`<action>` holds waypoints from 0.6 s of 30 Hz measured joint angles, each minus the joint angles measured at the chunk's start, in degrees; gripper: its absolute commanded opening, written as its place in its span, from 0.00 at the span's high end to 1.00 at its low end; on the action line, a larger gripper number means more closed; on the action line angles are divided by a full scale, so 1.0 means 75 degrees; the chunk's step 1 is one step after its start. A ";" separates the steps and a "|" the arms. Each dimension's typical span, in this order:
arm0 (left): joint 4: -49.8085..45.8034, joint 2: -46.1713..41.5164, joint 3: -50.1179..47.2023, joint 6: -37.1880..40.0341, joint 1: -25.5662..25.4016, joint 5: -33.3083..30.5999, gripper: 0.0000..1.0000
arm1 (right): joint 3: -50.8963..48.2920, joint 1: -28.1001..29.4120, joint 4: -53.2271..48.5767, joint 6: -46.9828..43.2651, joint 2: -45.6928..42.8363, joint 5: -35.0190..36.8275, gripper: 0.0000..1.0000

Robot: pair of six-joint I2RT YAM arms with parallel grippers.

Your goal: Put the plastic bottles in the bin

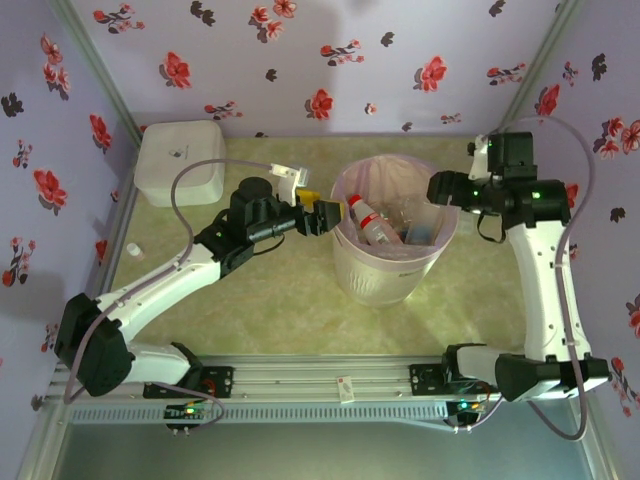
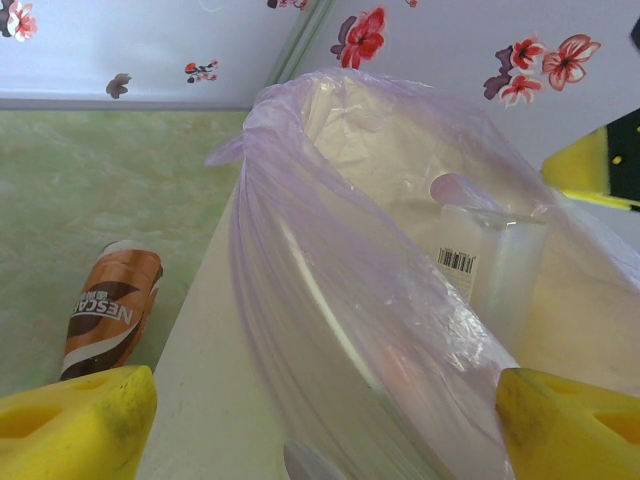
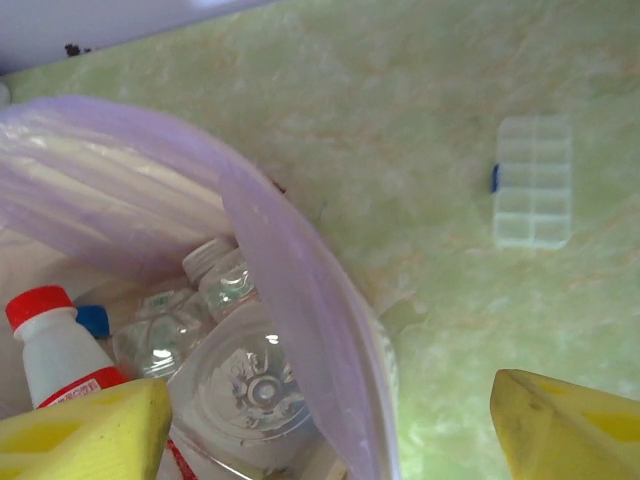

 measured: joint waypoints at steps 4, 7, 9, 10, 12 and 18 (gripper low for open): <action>0.0009 -0.0052 -0.0009 0.0003 0.0000 -0.0023 0.13 | -0.0504 0.0000 0.0341 0.0254 -0.0050 -0.0609 0.17; 0.0029 -0.0122 -0.0067 0.0003 0.0000 -0.0023 0.13 | -0.0970 0.0000 0.0775 0.0548 -0.0140 -0.1233 0.19; 0.0032 -0.0181 -0.0128 0.0003 0.0000 -0.0023 0.13 | -0.1250 0.0000 0.1093 0.0772 -0.0201 -0.1539 0.20; 0.0035 -0.0195 -0.0143 0.0006 0.0000 -0.0026 0.13 | -0.1335 0.0006 0.1209 0.0866 -0.0210 -0.1652 0.20; 0.0035 -0.0271 -0.0207 0.0023 0.0000 -0.0090 0.13 | -0.1454 0.0140 0.1437 0.1040 -0.0216 -0.1877 0.20; -0.0096 -0.0796 -0.0548 0.0058 0.0041 -0.0551 0.13 | -0.1588 0.1090 0.2119 0.1559 -0.0105 -0.2130 0.20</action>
